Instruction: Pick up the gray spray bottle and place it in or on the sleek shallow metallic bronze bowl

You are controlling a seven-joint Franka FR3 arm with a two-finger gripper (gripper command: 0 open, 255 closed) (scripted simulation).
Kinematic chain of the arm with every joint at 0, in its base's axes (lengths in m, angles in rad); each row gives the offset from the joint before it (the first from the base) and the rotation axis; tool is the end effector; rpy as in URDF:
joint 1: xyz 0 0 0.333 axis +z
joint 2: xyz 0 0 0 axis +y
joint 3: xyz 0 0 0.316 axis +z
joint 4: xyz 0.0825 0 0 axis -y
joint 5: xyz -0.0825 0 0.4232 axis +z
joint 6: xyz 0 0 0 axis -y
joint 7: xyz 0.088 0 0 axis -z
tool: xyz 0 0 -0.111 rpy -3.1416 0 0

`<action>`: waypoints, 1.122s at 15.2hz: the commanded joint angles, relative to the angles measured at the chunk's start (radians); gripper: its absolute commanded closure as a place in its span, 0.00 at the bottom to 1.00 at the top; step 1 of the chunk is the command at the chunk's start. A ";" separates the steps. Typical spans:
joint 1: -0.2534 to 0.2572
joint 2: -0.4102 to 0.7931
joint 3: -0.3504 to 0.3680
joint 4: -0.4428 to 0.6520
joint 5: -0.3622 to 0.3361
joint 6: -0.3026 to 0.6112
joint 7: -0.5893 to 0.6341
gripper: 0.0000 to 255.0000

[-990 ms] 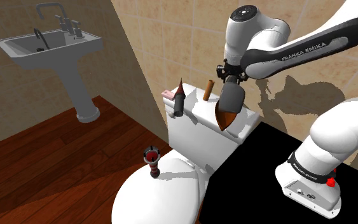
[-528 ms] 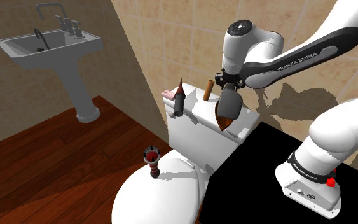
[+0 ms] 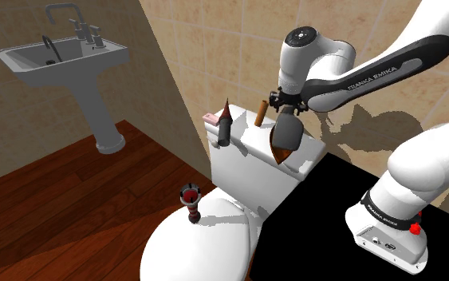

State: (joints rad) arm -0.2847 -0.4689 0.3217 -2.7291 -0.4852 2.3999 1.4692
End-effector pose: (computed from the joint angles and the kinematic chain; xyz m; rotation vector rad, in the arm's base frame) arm 0.4134 -0.0017 0.3418 2.3688 -1.4695 0.5635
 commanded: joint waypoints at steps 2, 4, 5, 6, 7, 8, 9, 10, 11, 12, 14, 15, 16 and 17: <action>0.000 0.000 0.000 0.000 0.000 0.000 0.000 0.00; 0.000 0.000 0.000 0.000 0.000 0.000 0.000 0.00; 0.000 0.000 0.000 0.000 0.000 0.000 0.000 0.00; 0.021 -0.029 -0.001 0.009 0.028 -0.039 -0.017 0.00; 0.041 -0.056 -0.002 0.020 0.053 -0.078 -0.031 0.00; 0.059 -0.081 -0.001 0.033 0.075 -0.117 -0.044 0.00; 0.072 -0.099 -0.001 0.045 0.091 -0.148 -0.053 0.00; 0.072 -0.099 -0.001 0.045 0.091 -0.148 -0.053 0.00; 0.072 -0.099 -0.001 0.045 0.091 -0.148 -0.053 0.00; 0.072 -0.100 -0.001 0.045 0.091 -0.148 -0.053 0.00; 0.072 -0.099 -0.001 0.045 0.091 -0.148 -0.053 0.00; 0.072 -0.099 -0.001 0.045 0.091 -0.148 -0.053 0.00; 0.072 -0.099 -0.001 0.045 0.091 -0.148 -0.053 0.00; 0.072 -0.099 -0.001 0.045 0.091 -0.148 -0.053 0.00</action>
